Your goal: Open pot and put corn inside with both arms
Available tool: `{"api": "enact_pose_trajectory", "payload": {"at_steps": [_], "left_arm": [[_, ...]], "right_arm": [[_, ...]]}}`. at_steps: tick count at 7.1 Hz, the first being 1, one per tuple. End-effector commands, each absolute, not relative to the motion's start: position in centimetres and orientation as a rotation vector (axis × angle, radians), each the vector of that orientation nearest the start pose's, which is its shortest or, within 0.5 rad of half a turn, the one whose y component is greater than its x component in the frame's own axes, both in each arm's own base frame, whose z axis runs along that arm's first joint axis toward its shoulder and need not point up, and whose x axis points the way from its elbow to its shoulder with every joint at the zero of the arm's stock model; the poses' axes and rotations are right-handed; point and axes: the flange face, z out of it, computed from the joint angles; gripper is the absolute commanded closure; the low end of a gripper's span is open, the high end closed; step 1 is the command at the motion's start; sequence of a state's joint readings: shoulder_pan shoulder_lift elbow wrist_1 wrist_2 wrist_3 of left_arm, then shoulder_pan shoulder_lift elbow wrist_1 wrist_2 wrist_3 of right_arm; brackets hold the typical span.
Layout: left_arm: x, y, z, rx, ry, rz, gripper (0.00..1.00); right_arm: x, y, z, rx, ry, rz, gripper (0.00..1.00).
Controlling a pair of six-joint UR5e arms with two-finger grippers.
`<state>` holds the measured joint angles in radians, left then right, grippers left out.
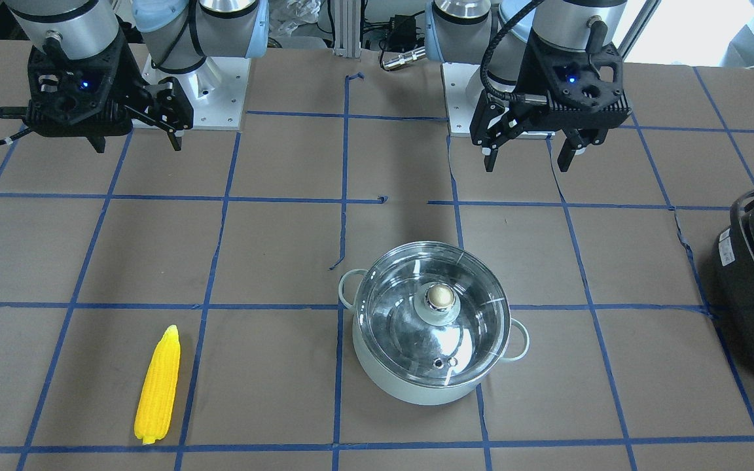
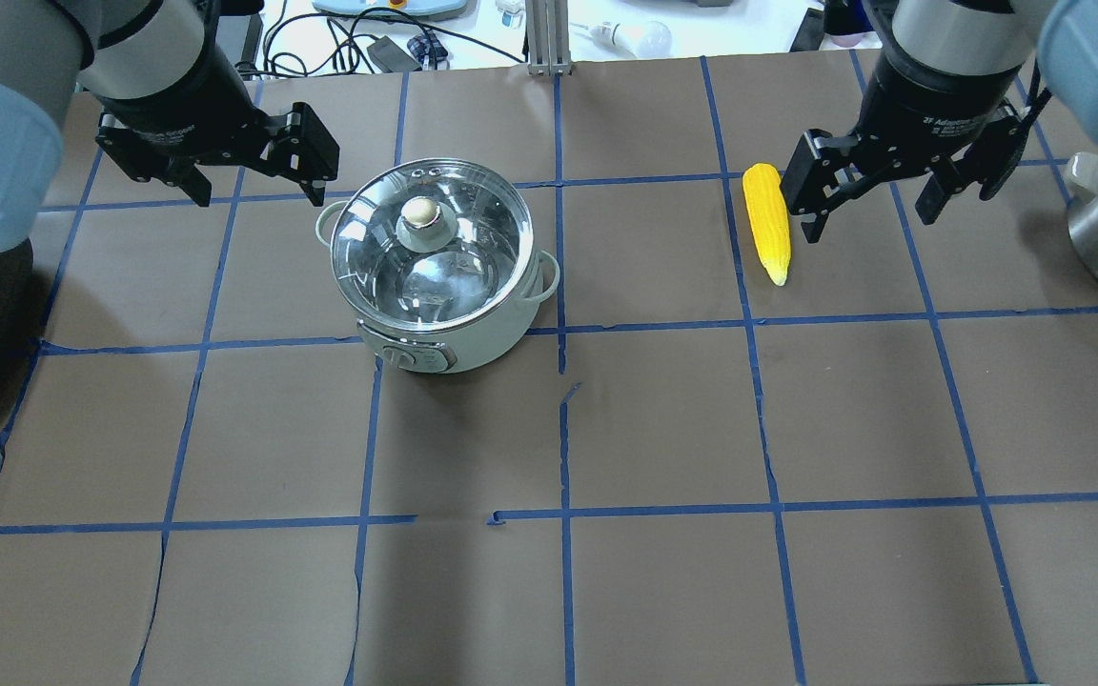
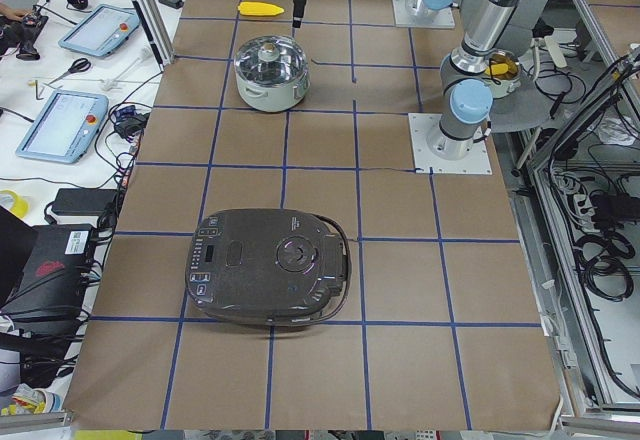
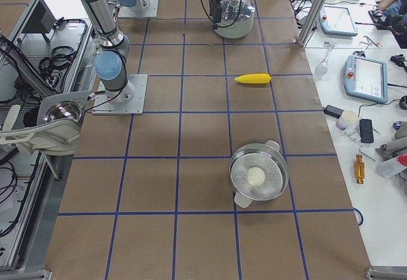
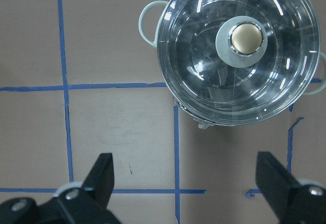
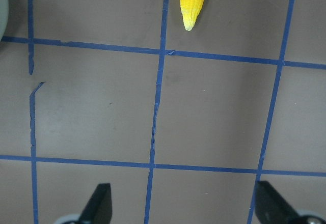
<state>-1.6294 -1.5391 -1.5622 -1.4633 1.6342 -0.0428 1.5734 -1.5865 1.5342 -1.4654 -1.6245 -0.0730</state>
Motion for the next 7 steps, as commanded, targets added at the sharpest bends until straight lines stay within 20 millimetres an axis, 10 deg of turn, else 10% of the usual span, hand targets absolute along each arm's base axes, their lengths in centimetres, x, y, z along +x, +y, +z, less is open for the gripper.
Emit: {"api": "enact_pose_trajectory", "payload": {"at_steps": [1,7], "left_arm": [[-15.55,-48.32,51.92,0.016,3.078,-0.232,0.00],[-15.66,-48.52,51.78,0.010,3.081,-0.237,0.00]], "right_arm": [[12.94,-47.85,50.40,0.015,3.195,0.083,0.00],[13.15,-47.78,50.54,0.013,3.181,0.078,0.00]]}}
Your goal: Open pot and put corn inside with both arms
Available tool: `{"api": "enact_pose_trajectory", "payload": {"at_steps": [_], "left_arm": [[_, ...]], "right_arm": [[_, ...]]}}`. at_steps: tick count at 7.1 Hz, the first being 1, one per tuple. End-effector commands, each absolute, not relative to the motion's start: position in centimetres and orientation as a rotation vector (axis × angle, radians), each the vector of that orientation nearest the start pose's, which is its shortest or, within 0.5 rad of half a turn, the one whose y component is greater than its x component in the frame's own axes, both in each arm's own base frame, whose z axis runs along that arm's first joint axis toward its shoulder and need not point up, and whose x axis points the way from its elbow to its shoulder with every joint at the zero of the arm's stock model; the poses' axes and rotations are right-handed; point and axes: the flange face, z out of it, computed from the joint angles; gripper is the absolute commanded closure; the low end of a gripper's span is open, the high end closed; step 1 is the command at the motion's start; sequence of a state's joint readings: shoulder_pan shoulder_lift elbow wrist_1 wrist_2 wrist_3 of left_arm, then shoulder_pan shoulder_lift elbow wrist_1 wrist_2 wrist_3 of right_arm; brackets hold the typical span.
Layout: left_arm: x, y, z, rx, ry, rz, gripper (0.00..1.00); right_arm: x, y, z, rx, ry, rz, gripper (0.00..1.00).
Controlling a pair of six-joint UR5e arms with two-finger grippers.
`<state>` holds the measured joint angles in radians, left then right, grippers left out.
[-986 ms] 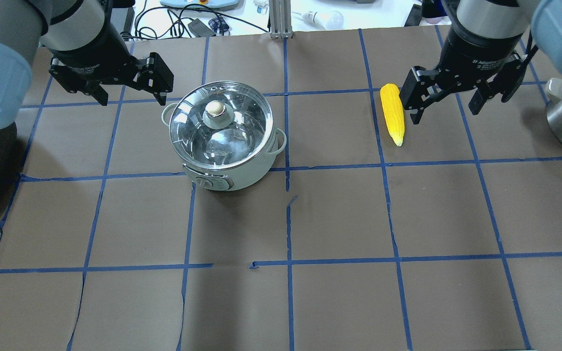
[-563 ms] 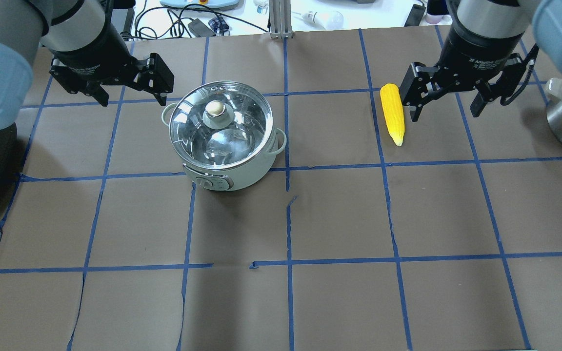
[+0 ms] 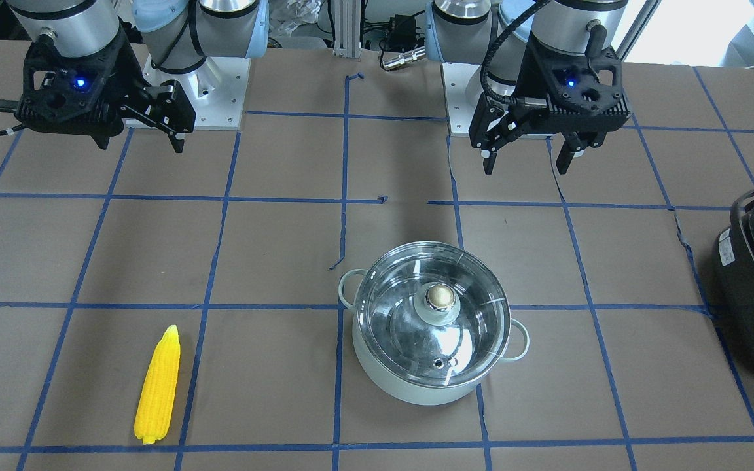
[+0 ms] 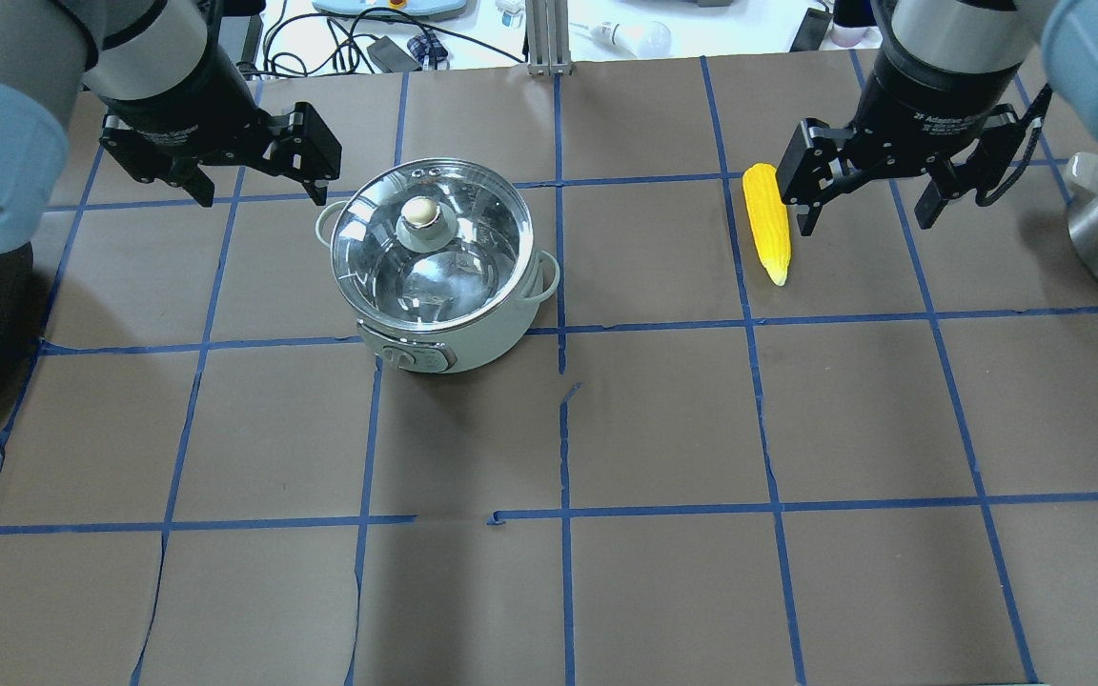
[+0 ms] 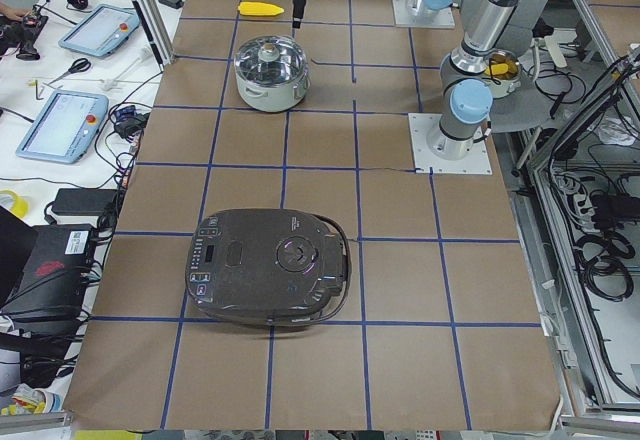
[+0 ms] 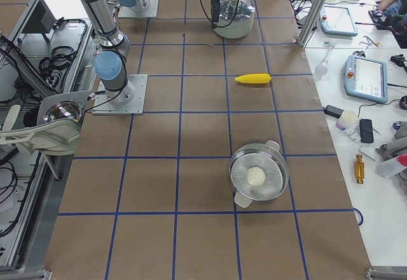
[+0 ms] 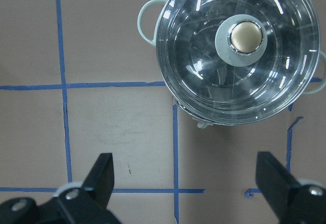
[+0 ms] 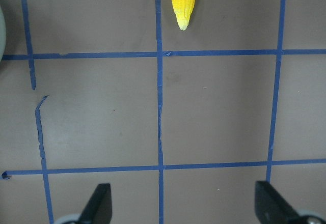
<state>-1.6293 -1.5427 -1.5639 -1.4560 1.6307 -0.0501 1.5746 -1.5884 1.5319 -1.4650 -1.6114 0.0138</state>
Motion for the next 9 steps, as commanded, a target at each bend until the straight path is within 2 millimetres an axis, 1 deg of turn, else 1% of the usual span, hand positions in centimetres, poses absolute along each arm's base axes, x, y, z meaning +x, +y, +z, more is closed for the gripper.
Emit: {"api": "enact_pose_trajectory", "payload": {"at_steps": [1,2,3,4,5,6,7,8,9], "left_arm": [[-16.2,-49.4,50.7,-0.001,3.084,-0.207,0.00],[-16.3,-50.1,49.7,-0.073,3.089,-0.188,0.00],[-17.0,-51.0,48.6,-0.118,3.135,-0.160,0.00],[-17.6,-53.1,47.4,-0.167,3.167,-0.244,0.00],[-18.2,-54.5,46.3,-0.151,3.168,-0.286,0.00],[-19.9,-55.4,45.2,-0.087,3.159,-0.319,0.00],[-22.3,-56.1,41.8,-0.032,3.161,-0.237,0.00],[-22.8,-57.6,39.5,-0.024,3.158,-0.237,0.01],[-23.0,-58.9,37.0,-0.017,3.159,-0.237,0.01]], "right_arm": [[13.1,-47.7,50.8,0.016,3.183,0.070,0.00],[13.2,-47.7,50.6,0.013,3.181,0.075,0.00],[13.2,-47.9,50.6,0.021,3.180,0.070,0.00],[13.0,-47.9,50.5,0.020,3.189,0.073,0.00],[13.1,-47.9,50.7,0.021,3.181,0.065,0.00],[13.1,-47.9,50.0,0.013,3.188,0.082,0.00],[12.9,-48.2,49.4,0.000,3.191,0.102,0.00],[12.8,-49.6,47.3,-0.037,3.175,0.178,0.00],[12.7,-50.2,47.2,-0.056,3.172,0.155,0.00]]}}
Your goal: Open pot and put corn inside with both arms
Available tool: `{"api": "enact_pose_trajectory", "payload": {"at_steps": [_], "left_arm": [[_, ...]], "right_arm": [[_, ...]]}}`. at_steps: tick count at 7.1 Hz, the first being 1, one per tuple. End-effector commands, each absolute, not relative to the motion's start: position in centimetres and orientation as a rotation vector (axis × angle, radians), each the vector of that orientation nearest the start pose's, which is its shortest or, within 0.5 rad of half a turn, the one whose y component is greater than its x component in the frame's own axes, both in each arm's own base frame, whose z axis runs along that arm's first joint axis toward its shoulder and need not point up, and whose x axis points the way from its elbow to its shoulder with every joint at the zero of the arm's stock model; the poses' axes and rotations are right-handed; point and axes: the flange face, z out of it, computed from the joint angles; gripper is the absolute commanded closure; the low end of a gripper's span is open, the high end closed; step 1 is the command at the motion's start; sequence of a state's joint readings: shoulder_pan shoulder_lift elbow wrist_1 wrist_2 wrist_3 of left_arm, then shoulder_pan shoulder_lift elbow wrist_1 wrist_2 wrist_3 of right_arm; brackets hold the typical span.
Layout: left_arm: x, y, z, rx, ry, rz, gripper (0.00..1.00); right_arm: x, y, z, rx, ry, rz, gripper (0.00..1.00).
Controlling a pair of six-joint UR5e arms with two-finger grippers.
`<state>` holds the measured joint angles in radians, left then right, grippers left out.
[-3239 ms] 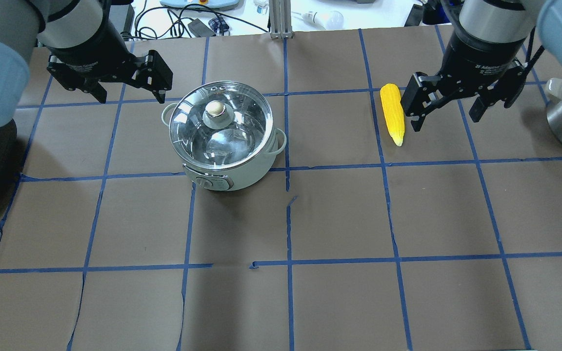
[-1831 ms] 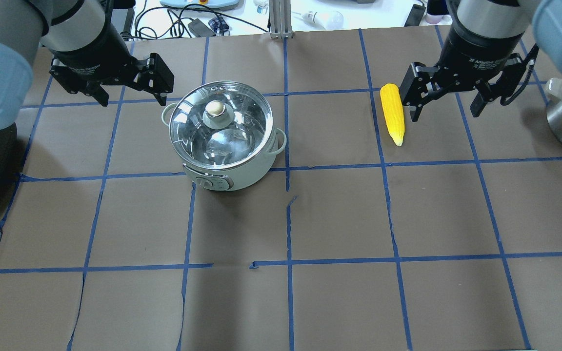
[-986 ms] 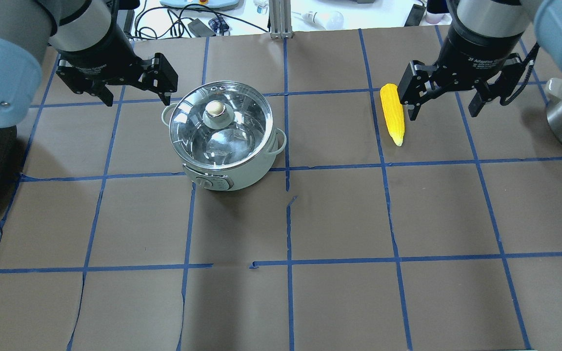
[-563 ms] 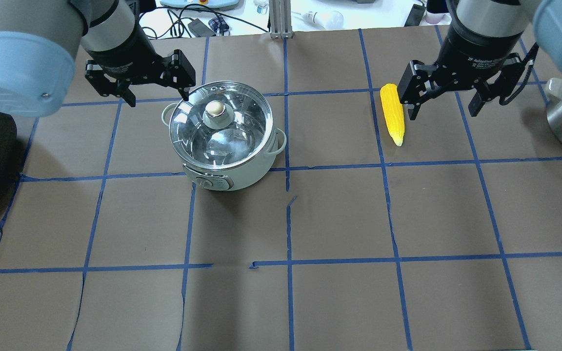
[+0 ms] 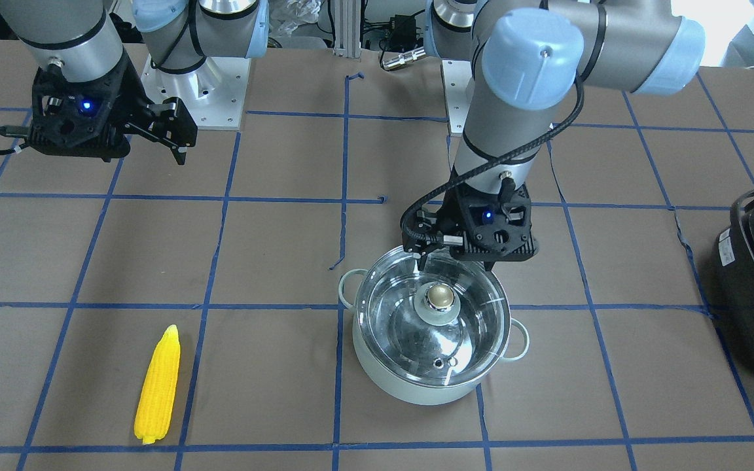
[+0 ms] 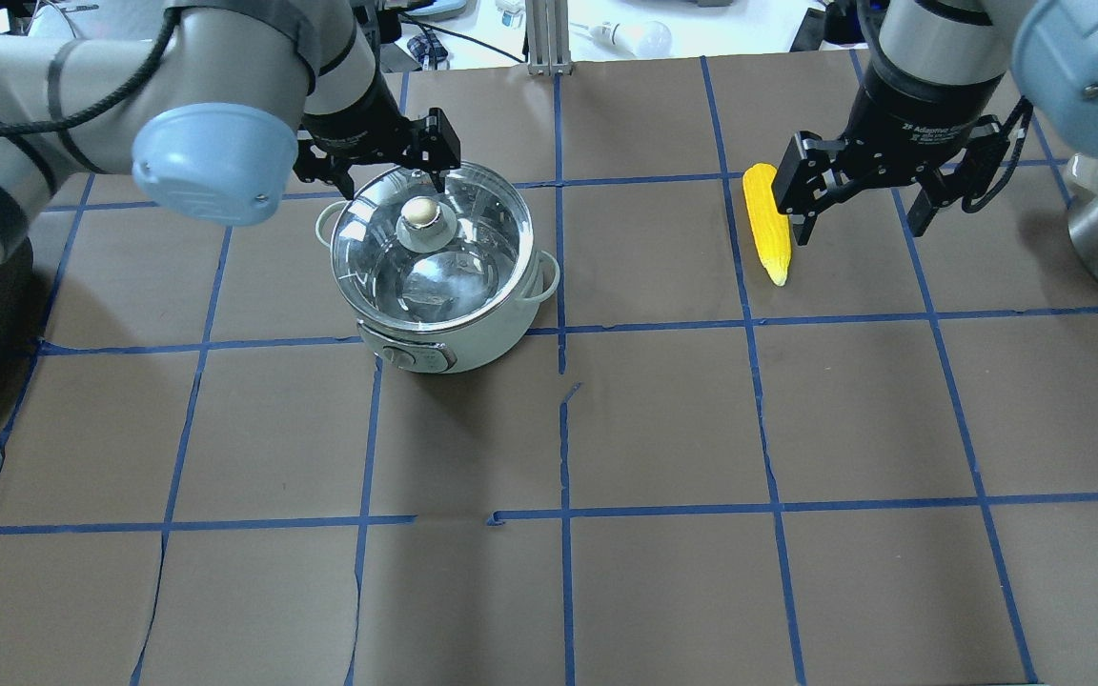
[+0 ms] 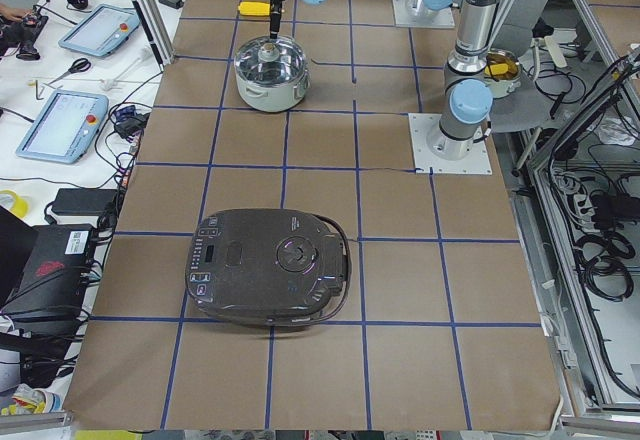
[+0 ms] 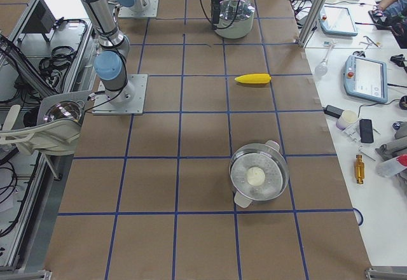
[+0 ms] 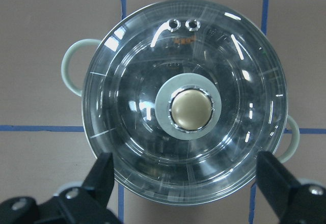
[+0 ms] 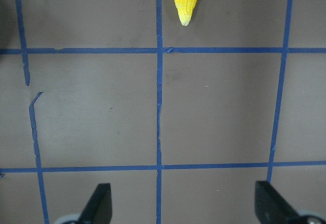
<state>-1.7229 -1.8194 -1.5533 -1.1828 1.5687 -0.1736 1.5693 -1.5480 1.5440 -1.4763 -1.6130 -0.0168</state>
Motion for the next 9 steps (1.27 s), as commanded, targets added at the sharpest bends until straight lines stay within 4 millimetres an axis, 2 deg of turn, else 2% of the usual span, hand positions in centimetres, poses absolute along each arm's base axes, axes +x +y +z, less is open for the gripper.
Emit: {"api": "enact_pose_trajectory", "payload": {"at_steps": [1,2,3,4,5,6,7,8,9], "left_arm": [[-23.0,-59.1,35.7,0.012,3.157,-0.204,0.02],[-23.0,-59.2,34.9,0.017,3.156,-0.184,0.03],[-23.1,-59.4,34.1,0.017,3.153,-0.165,0.08],[-23.1,-59.5,33.6,0.015,3.153,-0.153,0.14],[-23.1,-59.6,33.5,0.019,3.154,-0.150,0.30],[-23.1,-59.6,33.5,0.022,3.154,-0.150,0.57],[-23.1,-59.8,33.7,0.019,3.153,-0.155,0.73],[-23.0,-59.3,35.8,0.017,3.157,-0.188,0.80],[-22.8,-59.1,37.2,0.015,3.157,-0.189,0.82]], "right_arm": [[12.5,-52.0,46.6,-0.069,3.197,0.014,0.00],[11.6,-54.4,43.4,-0.018,3.188,0.039,0.00],[9.9,-58.1,39.1,-0.001,3.193,0.034,0.00],[8.1,-61.1,35.9,0.035,3.193,-0.033,0.00],[7.9,-63.1,32.9,0.041,3.191,-0.053,0.00],[7.8,-64.9,30.3,0.040,3.187,-0.131,0.00],[7.6,-66.5,27.0,0.047,3.187,-0.122,0.00],[7.6,-67.8,24.0,0.052,3.185,-0.161,0.00],[7.6,-68.3,21.8,0.061,3.183,-0.138,0.00]]}}
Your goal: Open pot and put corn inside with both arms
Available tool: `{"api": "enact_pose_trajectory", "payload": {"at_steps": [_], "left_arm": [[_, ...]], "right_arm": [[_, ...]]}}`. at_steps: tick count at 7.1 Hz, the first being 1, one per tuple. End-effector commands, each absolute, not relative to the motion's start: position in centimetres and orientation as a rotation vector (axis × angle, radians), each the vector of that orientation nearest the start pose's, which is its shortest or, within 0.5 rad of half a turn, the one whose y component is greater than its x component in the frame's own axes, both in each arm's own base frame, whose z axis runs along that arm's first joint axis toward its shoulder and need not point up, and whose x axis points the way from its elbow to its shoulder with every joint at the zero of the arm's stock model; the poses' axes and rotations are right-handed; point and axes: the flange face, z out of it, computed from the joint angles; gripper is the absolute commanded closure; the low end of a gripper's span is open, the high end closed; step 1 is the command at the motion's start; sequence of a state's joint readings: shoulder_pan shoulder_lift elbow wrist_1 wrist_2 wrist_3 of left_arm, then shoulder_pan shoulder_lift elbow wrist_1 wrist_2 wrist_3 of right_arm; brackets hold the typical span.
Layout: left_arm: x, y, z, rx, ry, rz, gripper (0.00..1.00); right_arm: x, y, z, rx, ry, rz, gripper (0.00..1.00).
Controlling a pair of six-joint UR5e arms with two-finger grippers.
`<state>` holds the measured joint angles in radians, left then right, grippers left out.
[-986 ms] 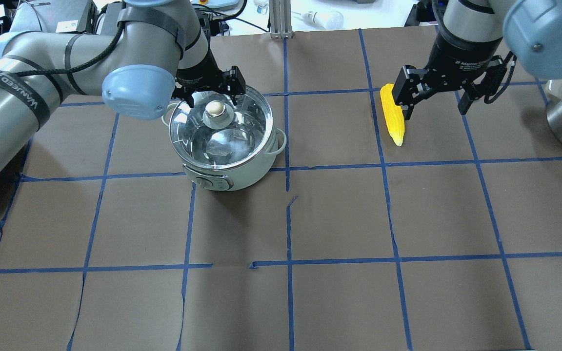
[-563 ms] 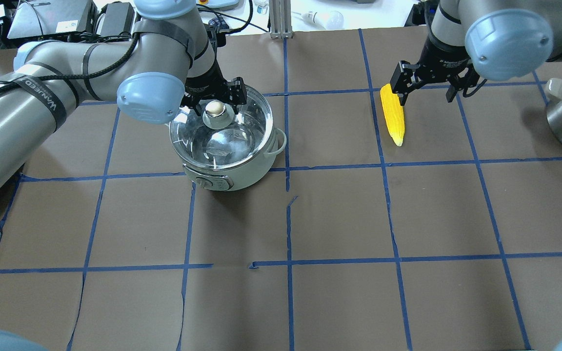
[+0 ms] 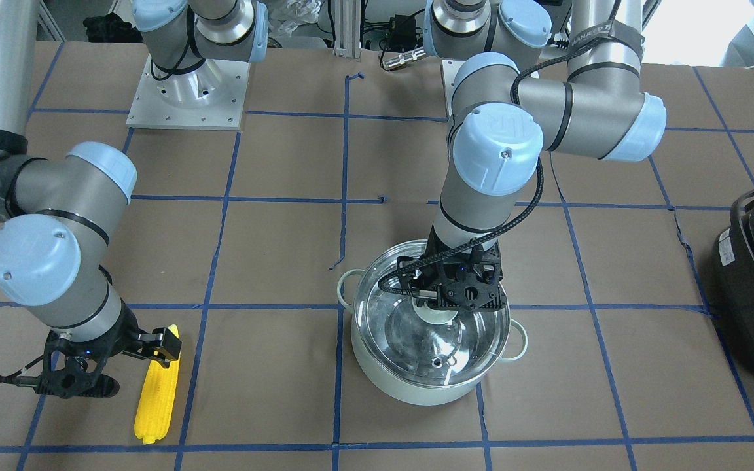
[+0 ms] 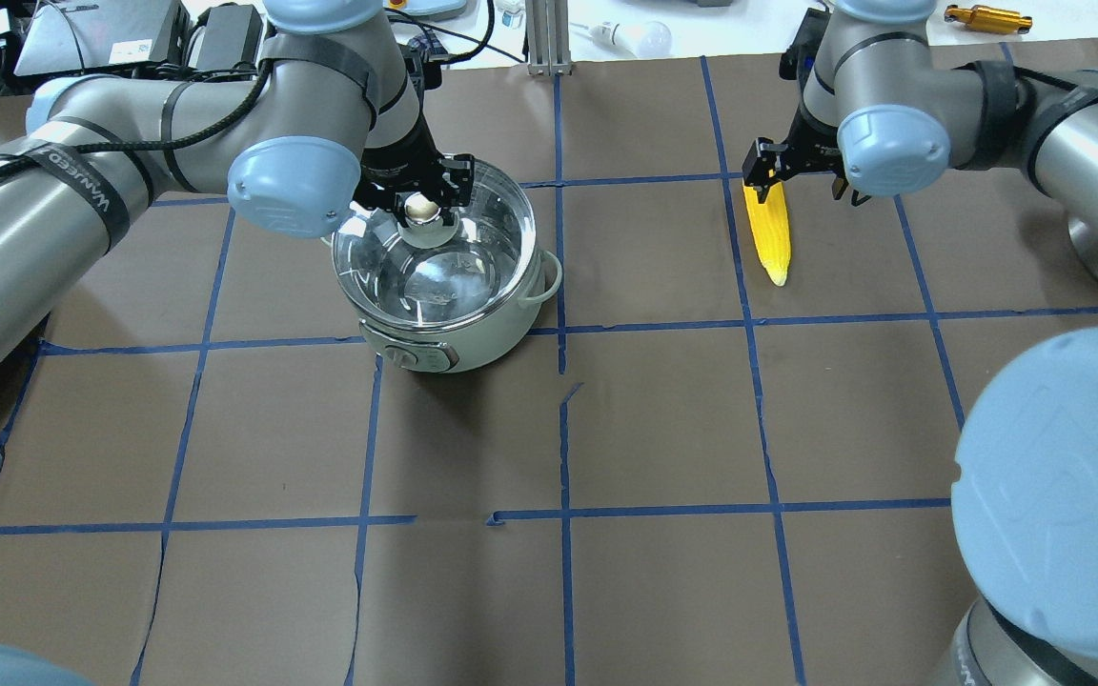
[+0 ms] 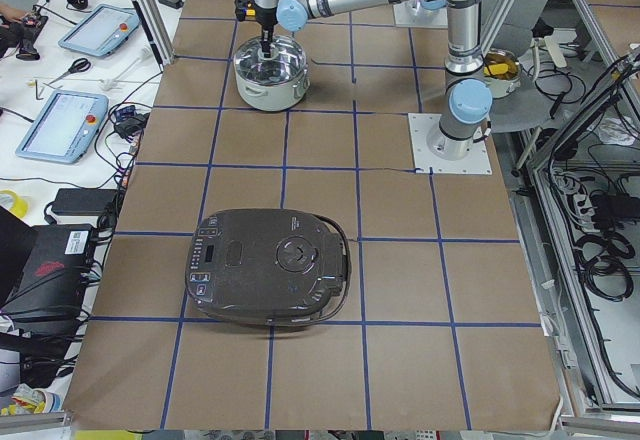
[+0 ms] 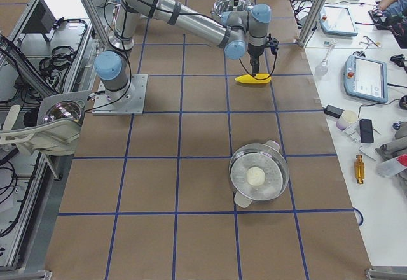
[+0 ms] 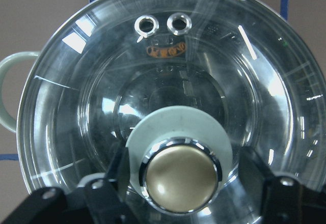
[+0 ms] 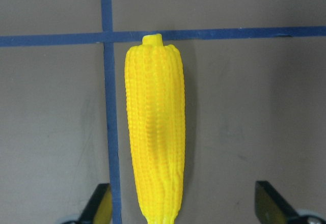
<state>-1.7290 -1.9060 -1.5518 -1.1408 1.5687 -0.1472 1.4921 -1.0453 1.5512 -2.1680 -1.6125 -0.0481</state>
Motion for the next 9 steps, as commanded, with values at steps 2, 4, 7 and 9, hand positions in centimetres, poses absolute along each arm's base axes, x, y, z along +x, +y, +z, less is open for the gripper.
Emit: {"api": "enact_pose_trajectory", "payload": {"at_steps": [2,4,7,9], "left_arm": [[-20.0,-59.5,41.8,-0.057,3.160,-0.222,0.82],[-10.3,-61.0,41.6,-0.077,3.147,-0.167,0.82],[4.3,-62.5,38.9,0.001,3.143,-0.115,0.82],[9.8,-62.5,32.2,0.081,3.130,-0.161,0.82]], "right_arm": [[7.7,-68.7,19.4,0.129,3.178,-0.122,0.00],[7.7,-68.9,17.9,0.141,3.176,-0.093,0.00],[8.2,-69.3,18.2,0.167,3.122,-0.101,1.00],[8.8,-70.5,21.8,0.177,3.112,-0.191,1.00]]}}
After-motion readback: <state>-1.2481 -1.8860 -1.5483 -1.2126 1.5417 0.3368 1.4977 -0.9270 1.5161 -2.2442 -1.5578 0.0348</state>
